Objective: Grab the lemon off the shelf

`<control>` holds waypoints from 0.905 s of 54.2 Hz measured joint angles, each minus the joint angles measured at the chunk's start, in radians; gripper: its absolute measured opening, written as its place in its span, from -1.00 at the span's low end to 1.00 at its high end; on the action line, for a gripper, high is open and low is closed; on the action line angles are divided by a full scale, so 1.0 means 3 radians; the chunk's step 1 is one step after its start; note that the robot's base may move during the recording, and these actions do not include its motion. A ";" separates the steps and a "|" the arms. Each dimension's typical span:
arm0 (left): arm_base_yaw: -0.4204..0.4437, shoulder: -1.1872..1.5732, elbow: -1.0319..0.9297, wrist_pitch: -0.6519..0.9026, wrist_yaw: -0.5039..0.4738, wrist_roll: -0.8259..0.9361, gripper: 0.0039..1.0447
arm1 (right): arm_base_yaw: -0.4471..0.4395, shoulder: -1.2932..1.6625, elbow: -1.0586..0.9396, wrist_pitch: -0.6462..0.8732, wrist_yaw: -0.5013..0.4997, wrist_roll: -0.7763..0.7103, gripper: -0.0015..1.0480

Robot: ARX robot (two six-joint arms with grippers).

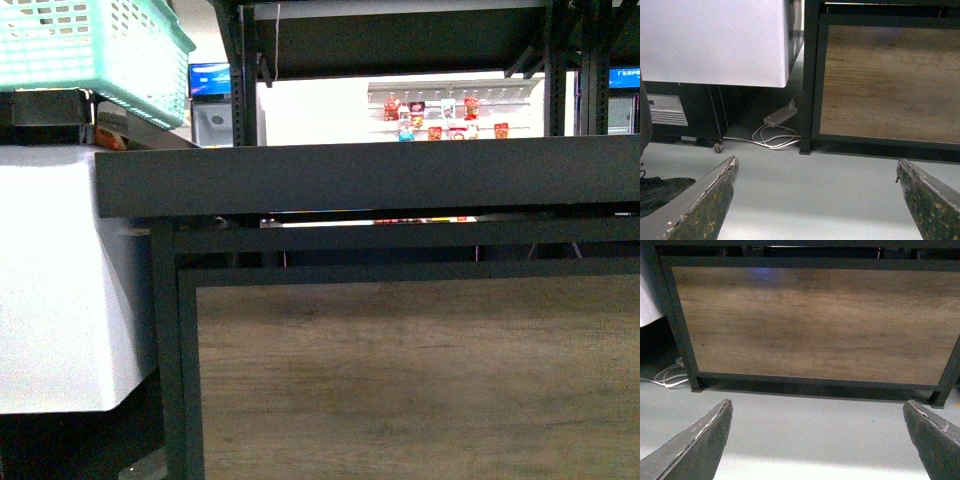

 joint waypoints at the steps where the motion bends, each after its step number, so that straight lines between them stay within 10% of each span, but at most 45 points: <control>1: 0.0000 0.0000 0.0000 0.0000 -0.0001 0.0000 0.86 | 0.0000 -0.0001 0.0000 0.0000 -0.0001 0.0000 0.95; 49: 0.0000 -0.0001 0.0000 0.0000 0.0000 0.0000 0.86 | 0.0000 -0.0001 0.0000 0.0000 0.0000 0.0000 0.95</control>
